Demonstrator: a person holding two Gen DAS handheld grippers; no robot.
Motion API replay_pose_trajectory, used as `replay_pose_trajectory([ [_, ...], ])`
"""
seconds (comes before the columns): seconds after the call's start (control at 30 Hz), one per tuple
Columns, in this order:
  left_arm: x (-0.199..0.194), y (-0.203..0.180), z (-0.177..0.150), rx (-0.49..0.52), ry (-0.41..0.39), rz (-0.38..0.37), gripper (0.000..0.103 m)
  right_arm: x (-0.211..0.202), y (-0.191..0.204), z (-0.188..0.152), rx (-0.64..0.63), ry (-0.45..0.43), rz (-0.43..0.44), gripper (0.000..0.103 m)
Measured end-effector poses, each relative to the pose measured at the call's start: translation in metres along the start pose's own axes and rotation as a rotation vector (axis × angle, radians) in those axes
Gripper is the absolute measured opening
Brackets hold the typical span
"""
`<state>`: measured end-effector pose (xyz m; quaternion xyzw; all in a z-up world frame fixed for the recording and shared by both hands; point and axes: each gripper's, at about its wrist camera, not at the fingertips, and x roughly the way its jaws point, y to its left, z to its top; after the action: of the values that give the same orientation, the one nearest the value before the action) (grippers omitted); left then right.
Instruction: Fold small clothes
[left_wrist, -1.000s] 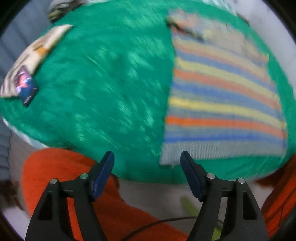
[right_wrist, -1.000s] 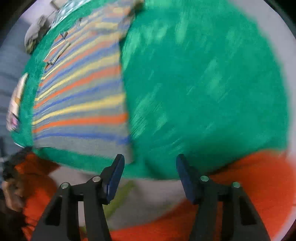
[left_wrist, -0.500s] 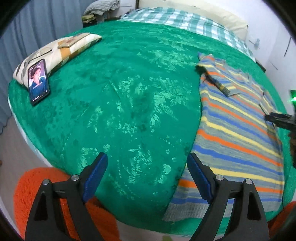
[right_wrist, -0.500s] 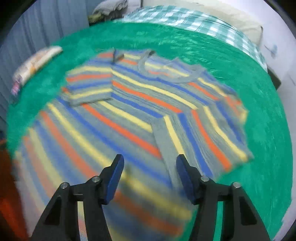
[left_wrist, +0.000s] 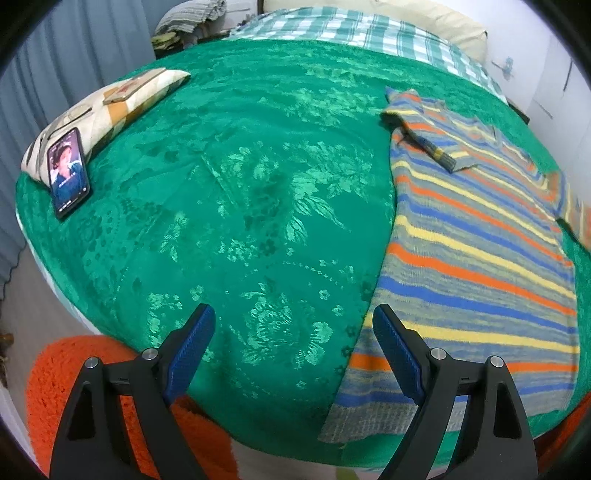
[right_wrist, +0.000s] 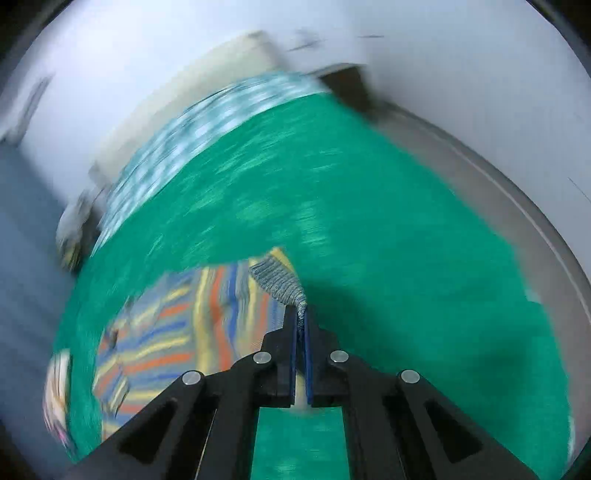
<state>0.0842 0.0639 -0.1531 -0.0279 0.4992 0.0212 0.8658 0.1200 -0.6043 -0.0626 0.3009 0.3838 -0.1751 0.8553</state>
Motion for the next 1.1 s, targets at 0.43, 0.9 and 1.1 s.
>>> replay_pose_trajectory([
  [0.43, 0.005, -0.008, -0.003, 0.034, 0.020, 0.042, 0.089, 0.038, -0.051, -0.035, 0.038, 0.091, -0.176, 0.002],
  [0.9, -0.036, -0.009, 0.004, 0.062, -0.016, -0.011, 0.089, 0.033, -0.046, -0.048, -0.127, 0.078, -0.298, 0.065],
  [1.1, -0.097, -0.051, 0.068, 0.227, -0.161, -0.207, 0.093, -0.046, -0.040, -0.078, -0.203, -0.072, -0.326, 0.082],
])
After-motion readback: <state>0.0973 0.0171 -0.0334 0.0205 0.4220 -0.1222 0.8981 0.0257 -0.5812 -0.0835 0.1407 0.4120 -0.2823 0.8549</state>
